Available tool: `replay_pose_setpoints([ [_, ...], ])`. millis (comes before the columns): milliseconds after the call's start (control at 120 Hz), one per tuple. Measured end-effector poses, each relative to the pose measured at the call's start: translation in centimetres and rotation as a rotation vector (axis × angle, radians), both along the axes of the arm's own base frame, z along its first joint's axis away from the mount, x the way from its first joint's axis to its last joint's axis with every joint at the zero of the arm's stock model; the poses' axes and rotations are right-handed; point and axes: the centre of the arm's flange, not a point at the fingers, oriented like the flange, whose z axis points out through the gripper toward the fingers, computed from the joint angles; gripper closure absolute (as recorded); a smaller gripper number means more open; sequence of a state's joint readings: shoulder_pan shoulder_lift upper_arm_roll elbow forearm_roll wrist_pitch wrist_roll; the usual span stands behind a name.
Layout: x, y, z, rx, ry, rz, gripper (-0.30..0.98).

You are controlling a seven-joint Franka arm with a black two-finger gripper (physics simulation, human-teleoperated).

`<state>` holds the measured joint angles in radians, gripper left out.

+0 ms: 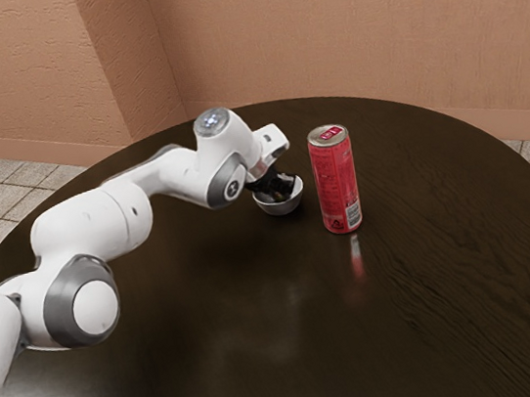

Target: Take strawberry from the bowl

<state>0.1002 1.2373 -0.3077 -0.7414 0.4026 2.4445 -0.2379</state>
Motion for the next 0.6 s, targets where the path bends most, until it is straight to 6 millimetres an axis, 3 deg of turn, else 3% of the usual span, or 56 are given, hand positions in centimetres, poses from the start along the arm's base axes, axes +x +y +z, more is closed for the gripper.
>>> replay_pose_setpoints([
  [258, 0.2, -0.3, 2.1, 0.036, -0.004, 0.012, 0.71],
  [600, -1.1, -2.3, 9.3, 0.080, 0.061, 0.013, 0.75],
])
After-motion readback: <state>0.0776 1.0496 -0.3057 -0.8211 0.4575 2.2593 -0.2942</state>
